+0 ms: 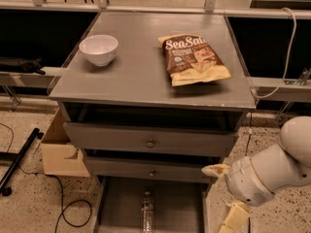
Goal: Pick water bottle from bottom drawer and place on counter
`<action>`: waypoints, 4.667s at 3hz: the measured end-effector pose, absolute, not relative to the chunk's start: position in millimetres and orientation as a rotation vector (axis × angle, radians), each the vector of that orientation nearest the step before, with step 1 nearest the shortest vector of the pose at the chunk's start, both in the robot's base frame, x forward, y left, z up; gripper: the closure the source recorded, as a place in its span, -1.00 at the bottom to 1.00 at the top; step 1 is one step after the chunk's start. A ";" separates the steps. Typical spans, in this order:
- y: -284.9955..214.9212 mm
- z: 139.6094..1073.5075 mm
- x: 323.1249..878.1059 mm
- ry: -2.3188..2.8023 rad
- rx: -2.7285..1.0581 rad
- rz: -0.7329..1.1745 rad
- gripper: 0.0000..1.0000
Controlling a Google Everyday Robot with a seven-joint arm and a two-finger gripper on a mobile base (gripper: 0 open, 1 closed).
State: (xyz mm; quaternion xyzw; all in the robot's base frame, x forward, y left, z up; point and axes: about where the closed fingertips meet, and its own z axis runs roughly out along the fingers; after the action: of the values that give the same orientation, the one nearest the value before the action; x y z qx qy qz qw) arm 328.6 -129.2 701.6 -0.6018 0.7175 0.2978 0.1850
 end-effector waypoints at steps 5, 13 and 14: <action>-129.4 590.3 277.5 2.169 -1.552 0.966 -1.00; -152.3 480.2 371.4 2.220 -1.151 1.190 -1.00; -152.3 480.2 371.4 2.220 -1.151 1.191 -1.00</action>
Offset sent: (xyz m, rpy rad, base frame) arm -0.0177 0.0072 -0.0542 0.1184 0.0062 -0.0834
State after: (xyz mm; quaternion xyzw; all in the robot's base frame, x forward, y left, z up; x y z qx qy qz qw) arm 371.4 -152.3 480.2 -0.4083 0.7877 0.4225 0.1851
